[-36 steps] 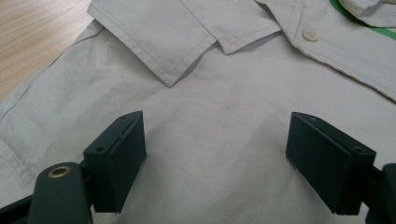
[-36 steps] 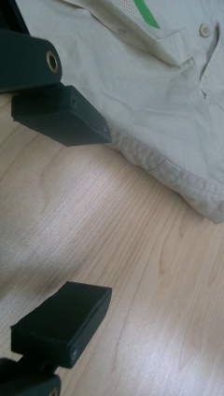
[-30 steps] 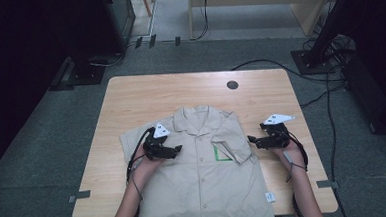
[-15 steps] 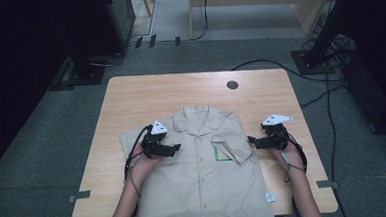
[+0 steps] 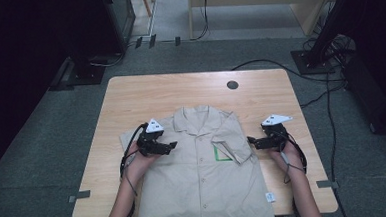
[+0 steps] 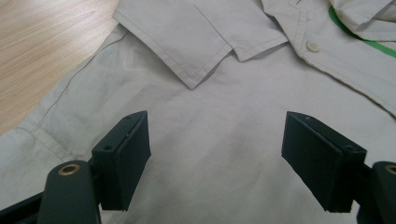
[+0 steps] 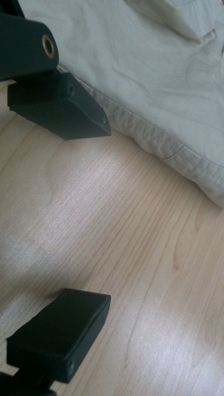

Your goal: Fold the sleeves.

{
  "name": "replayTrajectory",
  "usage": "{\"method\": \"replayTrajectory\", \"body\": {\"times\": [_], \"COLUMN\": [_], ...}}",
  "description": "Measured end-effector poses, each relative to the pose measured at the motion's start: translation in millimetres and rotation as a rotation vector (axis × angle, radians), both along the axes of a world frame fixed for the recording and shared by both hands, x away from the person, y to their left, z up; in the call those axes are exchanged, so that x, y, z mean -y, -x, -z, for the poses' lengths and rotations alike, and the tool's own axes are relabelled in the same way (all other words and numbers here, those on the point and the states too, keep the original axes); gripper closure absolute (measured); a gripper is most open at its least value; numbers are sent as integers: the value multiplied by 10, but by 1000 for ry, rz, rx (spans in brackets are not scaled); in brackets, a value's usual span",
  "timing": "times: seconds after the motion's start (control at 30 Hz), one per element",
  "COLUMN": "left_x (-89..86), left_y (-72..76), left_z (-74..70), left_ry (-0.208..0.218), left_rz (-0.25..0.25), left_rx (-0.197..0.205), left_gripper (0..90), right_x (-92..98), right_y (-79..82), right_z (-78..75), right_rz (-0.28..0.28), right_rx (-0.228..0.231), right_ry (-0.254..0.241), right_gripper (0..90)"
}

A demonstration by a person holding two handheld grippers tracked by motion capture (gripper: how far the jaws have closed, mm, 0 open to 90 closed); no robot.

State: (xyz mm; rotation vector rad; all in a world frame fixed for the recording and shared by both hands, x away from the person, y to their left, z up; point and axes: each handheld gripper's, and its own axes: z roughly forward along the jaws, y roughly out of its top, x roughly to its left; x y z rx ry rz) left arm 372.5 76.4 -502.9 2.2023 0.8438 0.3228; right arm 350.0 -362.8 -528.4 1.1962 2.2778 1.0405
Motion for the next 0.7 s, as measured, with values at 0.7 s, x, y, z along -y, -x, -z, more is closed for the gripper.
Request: {"method": "replayTrajectory", "body": {"times": [0.7], "left_x": [-168], "left_y": [-27], "left_z": [-56], "left_ry": [17], "left_rz": [-30], "left_rx": [24], "left_gripper": [238], "right_x": [-23], "right_y": [-4], "right_z": [3], "right_rz": [1], "right_rx": [-7], "right_ry": [7], "right_gripper": [115]}}
